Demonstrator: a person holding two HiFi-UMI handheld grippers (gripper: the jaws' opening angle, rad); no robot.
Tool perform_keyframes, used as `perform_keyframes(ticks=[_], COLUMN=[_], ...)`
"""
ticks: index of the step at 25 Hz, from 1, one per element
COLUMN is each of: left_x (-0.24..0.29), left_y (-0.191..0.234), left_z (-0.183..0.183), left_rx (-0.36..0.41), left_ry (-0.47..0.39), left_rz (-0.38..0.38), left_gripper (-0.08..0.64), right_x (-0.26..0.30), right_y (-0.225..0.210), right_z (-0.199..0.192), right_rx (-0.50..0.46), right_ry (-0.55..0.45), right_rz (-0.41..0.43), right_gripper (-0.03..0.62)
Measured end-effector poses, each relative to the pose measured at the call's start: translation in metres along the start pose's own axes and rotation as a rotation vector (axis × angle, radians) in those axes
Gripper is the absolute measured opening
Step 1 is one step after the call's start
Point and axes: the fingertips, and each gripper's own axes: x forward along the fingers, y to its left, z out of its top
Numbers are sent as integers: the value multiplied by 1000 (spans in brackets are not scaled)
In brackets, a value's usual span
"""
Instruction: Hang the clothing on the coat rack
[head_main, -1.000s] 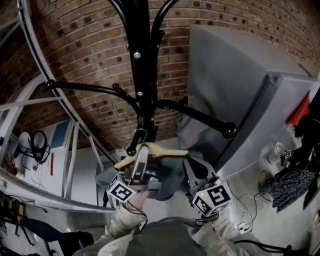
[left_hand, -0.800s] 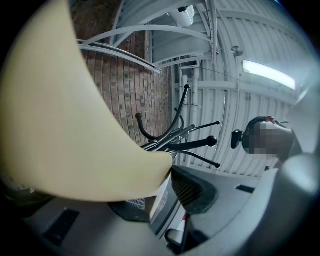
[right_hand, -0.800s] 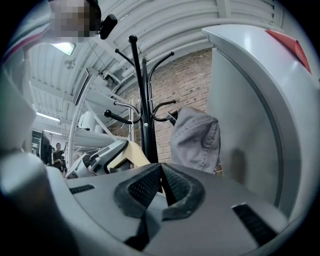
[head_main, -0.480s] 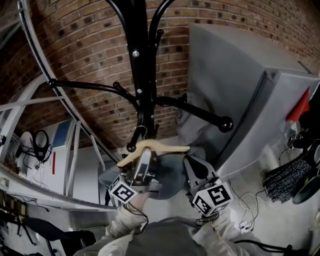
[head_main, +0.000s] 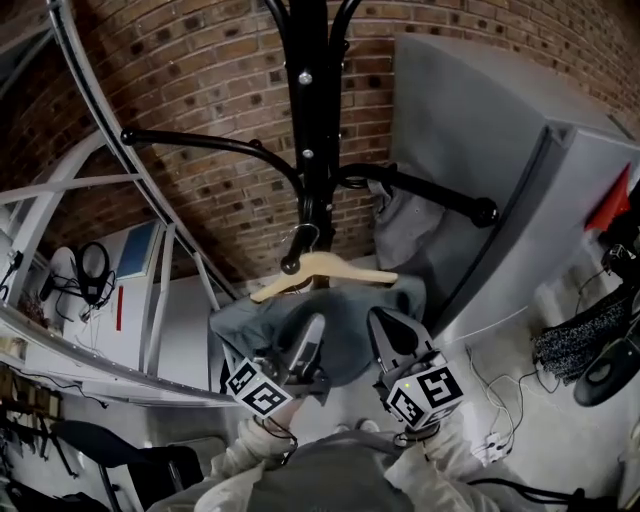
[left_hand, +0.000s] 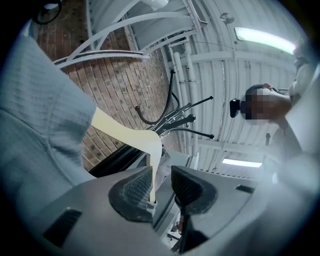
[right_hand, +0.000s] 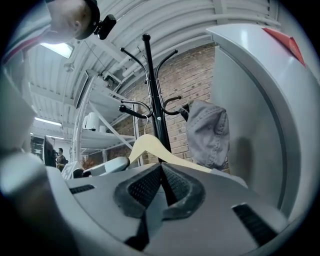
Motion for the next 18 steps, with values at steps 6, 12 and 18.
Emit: perform_keyframes(ticks=[6, 12, 18], left_x=[-37, -65, -85], left_y=[-10, -17, -24], left_z=[-2, -4, 0], left_rx=[127, 286, 425], left_ry=[60, 109, 110], left_rz=[45, 125, 243], left_gripper=[108, 67, 9], right_x=[-4, -14, -28], right_y=[29, 46, 54], right_z=[-15, -26, -20], right_rx=[4, 2, -17], right_ry=[11, 36, 46], right_rz=[13, 16, 46], right_gripper=[24, 25, 23])
